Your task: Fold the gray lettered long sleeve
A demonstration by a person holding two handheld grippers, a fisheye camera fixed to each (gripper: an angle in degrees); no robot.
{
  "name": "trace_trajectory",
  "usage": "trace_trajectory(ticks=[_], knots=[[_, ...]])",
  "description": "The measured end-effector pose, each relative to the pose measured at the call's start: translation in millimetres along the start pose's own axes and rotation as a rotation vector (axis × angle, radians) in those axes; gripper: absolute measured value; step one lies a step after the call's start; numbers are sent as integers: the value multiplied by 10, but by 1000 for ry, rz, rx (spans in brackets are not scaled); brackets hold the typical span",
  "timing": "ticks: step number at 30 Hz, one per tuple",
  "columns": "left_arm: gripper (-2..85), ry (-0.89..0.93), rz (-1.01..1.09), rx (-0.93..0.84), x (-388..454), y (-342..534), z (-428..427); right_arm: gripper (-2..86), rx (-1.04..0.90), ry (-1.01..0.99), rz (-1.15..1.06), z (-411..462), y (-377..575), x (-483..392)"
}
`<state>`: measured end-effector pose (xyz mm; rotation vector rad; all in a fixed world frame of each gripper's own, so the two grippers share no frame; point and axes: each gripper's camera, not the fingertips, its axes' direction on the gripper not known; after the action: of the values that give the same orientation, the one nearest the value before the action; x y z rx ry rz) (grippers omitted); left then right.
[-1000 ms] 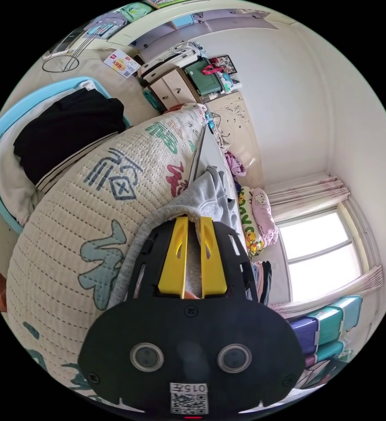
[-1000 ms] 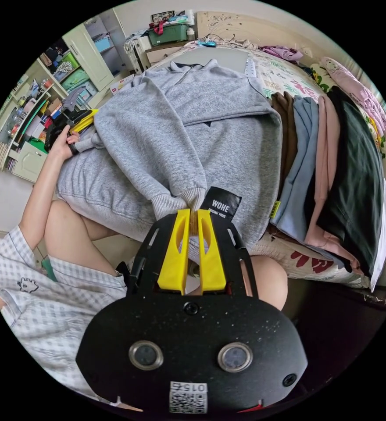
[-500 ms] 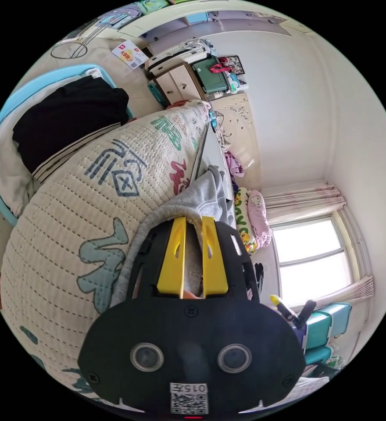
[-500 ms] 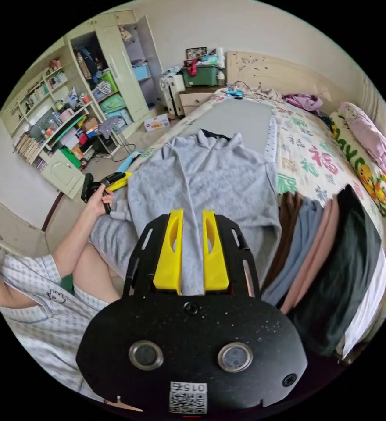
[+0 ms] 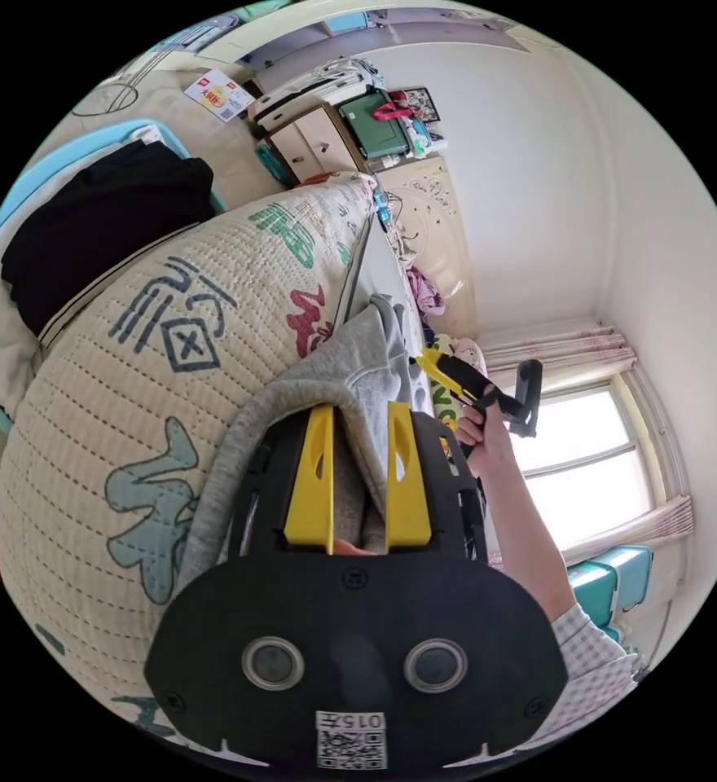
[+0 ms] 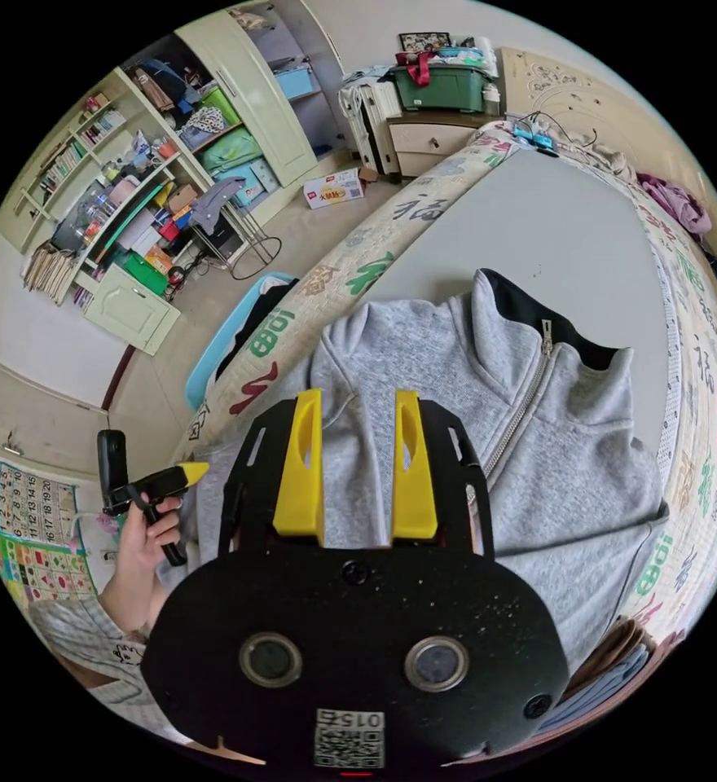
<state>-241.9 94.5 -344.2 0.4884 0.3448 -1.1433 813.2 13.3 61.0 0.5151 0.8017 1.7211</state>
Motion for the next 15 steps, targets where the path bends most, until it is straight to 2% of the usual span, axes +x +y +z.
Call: trace_trajectory(ticks=[3, 5, 8, 11, 15], knots=[[72, 1, 6, 7, -23, -48, -14, 106, -120, -5, -9, 176, -161, 233], [49, 7, 1, 12, -58, -75, -53, 45, -128, -102, -18, 108, -212, 409], [18, 103, -7, 103, -126, -71, -248, 33, 27, -212, 3, -247, -193, 629], [11, 160, 32, 207, -73, -88, -484, 21, 275, -444, 61, -783, -106, 1022], [19, 51, 75, 207, 29, -119, -486, 22, 173, -234, 39, -656, -261, 950]])
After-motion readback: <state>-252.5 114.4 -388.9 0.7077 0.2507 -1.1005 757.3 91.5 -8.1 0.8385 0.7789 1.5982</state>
